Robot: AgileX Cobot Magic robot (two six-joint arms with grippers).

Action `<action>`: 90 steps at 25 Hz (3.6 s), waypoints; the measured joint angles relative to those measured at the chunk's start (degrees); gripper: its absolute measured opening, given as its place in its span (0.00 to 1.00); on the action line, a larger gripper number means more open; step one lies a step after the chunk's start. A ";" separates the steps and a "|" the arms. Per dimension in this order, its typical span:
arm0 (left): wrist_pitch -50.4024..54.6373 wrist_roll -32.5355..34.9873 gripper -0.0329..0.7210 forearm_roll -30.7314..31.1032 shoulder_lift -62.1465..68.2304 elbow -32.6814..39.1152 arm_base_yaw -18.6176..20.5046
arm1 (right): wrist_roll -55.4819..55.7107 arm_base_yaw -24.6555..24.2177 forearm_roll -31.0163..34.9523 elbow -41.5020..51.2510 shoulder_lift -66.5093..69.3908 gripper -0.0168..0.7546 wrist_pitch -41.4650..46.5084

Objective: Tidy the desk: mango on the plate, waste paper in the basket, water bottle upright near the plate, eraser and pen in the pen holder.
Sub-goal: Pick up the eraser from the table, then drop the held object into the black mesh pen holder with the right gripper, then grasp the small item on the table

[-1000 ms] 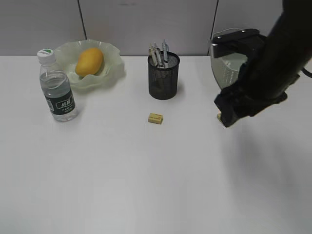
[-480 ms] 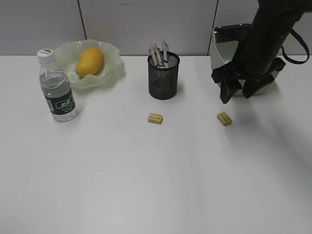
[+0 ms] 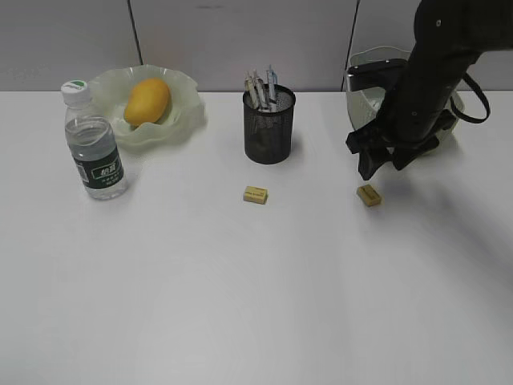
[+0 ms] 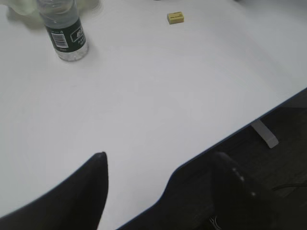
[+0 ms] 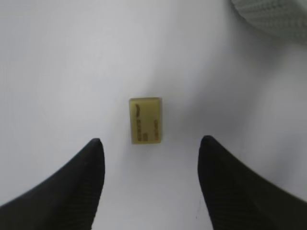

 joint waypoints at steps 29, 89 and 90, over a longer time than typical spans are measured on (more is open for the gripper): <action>0.00 0.00 0.72 0.00 0.00 0.00 0.00 | 0.57 2.01 -0.17 -0.64 7.84 0.30 -3.83; -0.04 0.00 0.72 0.00 0.00 0.00 0.00 | 0.20 9.55 2.85 -34.47 4.15 0.77 15.66; -0.04 0.00 0.72 0.00 0.00 0.00 0.00 | 0.42 9.55 2.70 -34.47 3.10 0.77 17.29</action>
